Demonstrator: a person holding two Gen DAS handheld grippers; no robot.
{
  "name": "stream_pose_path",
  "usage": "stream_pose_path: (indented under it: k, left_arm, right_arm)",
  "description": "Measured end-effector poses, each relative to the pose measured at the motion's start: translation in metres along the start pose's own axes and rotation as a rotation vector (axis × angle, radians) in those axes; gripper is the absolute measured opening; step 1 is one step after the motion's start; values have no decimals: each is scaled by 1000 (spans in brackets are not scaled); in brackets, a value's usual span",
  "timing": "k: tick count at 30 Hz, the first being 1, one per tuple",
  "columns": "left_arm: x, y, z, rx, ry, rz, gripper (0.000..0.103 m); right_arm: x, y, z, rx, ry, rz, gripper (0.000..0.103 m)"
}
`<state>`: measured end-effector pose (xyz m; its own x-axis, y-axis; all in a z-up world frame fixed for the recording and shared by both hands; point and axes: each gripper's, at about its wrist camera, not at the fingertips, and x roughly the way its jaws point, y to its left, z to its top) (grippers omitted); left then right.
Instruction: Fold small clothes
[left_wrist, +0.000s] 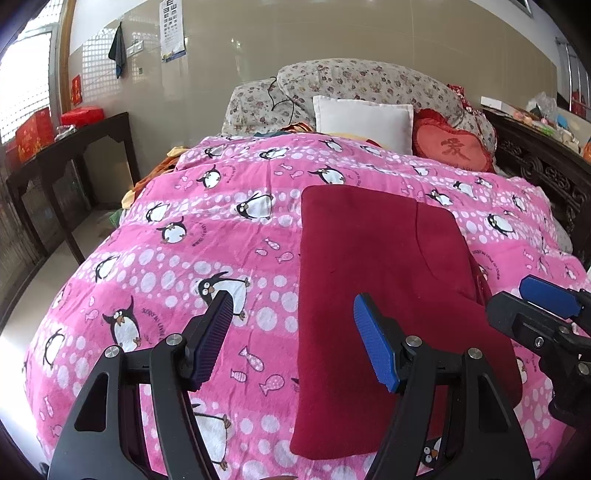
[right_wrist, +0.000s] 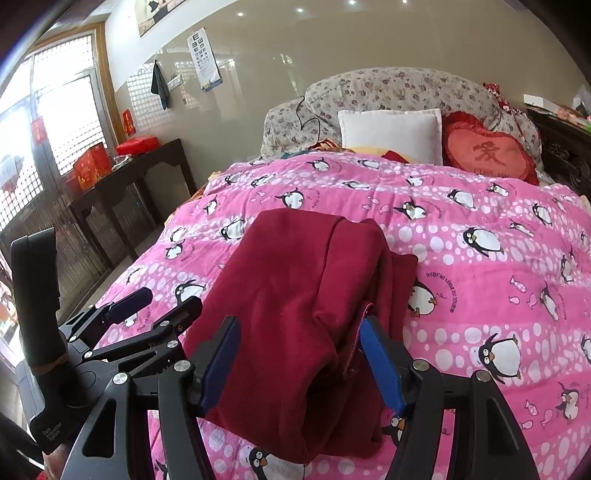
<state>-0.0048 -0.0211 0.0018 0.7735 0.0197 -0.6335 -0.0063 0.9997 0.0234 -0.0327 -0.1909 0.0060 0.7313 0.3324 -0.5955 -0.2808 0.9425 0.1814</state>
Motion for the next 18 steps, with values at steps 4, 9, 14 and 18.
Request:
stream_pose_path:
  k: [4,9,14,18]
  left_arm:
    - [2,-2,0,9,0,2,68]
    - [5,-2,0,8,6,3,68]
    - [10,-1,0,2,15,2,68]
    - [11,0,0,1,17,2,68]
  right_arm:
    - [4,-3,1,13,8,0,65]
    - [6,-2,2,6,4,2,65]
    - [10,0,2,3,12,0,65]
    - [13,0,2,4,14,-7,65]
